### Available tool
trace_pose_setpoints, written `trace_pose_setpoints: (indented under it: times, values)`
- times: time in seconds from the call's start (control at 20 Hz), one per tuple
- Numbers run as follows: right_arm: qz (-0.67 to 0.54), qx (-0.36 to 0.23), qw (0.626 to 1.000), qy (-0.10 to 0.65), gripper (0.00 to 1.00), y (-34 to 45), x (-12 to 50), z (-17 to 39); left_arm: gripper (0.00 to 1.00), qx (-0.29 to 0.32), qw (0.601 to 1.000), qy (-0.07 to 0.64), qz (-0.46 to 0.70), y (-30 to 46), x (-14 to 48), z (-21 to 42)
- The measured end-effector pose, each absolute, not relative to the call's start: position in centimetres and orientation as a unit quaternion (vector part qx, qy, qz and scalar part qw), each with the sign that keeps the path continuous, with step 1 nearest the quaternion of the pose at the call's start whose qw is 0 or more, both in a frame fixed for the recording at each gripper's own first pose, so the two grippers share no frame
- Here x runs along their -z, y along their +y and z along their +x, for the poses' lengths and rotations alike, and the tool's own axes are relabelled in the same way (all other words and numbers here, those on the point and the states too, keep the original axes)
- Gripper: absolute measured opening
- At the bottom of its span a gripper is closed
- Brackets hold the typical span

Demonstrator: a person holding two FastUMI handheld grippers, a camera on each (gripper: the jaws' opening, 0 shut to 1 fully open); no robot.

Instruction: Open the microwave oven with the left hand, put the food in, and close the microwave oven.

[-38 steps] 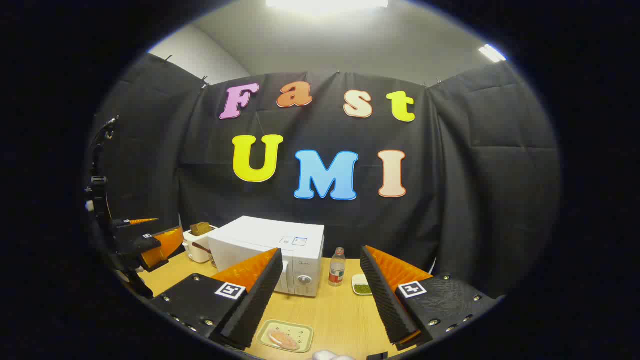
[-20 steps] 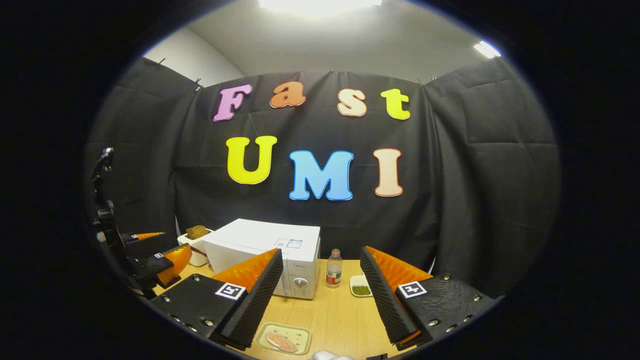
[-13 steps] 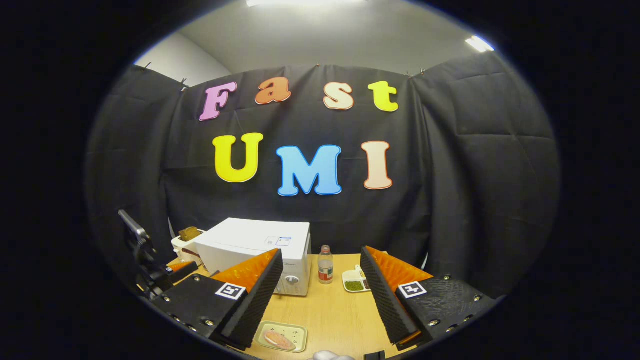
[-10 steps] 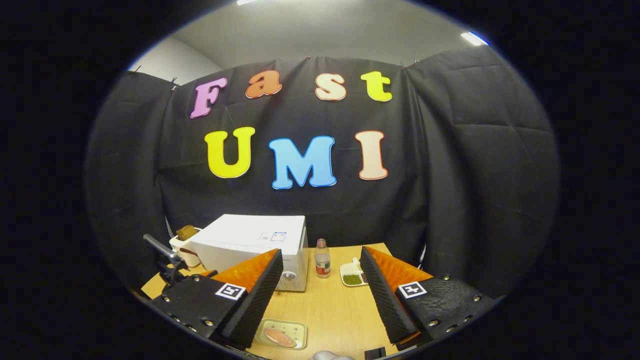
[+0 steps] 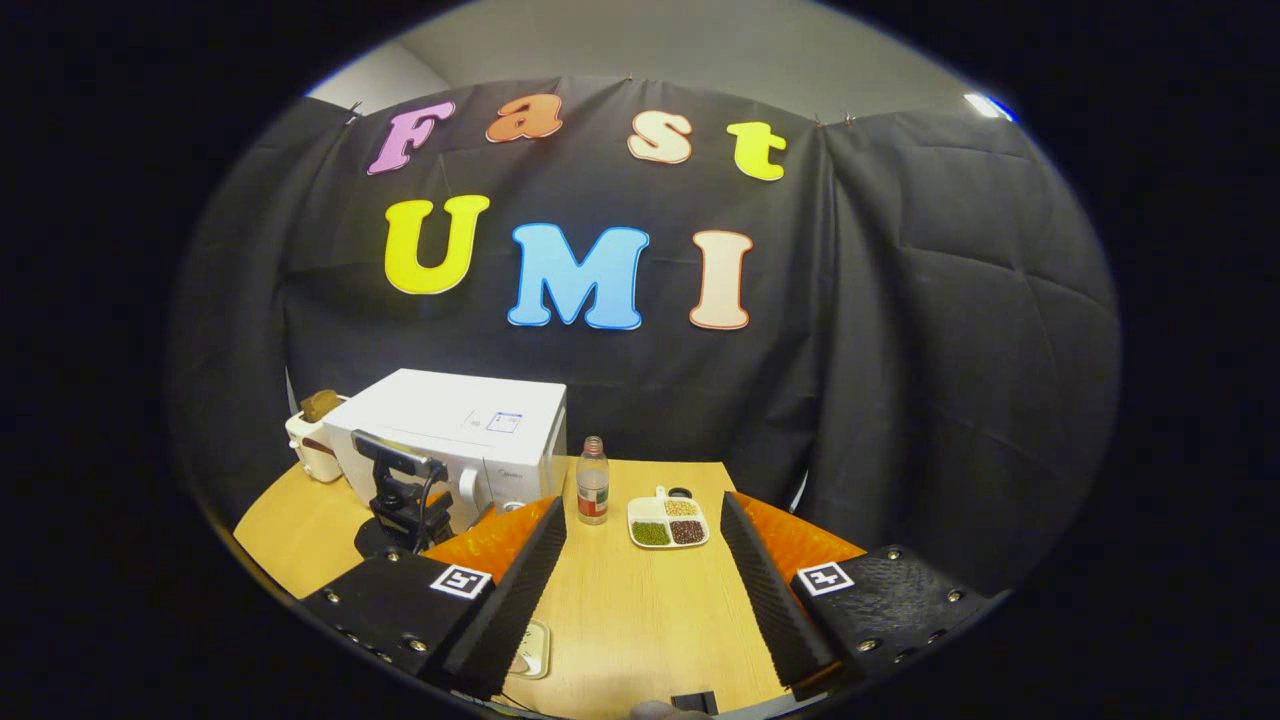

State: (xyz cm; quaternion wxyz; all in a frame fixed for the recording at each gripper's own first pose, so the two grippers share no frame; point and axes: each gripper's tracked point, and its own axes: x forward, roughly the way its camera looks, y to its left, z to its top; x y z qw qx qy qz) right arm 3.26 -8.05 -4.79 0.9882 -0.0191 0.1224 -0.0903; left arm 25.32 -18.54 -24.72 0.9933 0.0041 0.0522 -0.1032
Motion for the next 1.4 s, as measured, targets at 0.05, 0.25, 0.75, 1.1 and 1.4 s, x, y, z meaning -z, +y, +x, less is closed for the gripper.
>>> trace_pose_setpoints:
  times: [0.05, 0.25, 0.75, 1.1, 1.4]
  values:
    - [-0.024, 0.094, 0.988, 0.123, 0.95, -8.2, 4.9, 3.3, 0.98, 0.096, 0.994, 0.053, 0.007, -18.5, 25.2, 25.6]
    - [-0.023, 0.094, 0.987, 0.127, 0.95, -8.0, 5.4, 3.3, 0.88, 0.100, 0.993, 0.061, 0.011, -19.5, 26.1, 25.5]
    - [-0.038, 0.082, 0.987, 0.130, 0.95, -7.8, 5.6, 2.9, 0.31, 0.091, 0.991, 0.094, -0.001, -19.3, 27.6, 25.8]
    - [-0.034, 0.078, 0.987, 0.137, 0.95, -7.7, 6.4, 1.9, 0.25, 0.103, 0.990, 0.096, 0.005, -19.2, 27.5, 25.8]
    - [-0.037, 0.067, 0.987, 0.138, 0.95, -7.1, 6.4, 1.4, 0.22, 0.105, 0.989, 0.104, -0.011, -18.8, 28.2, 23.4]
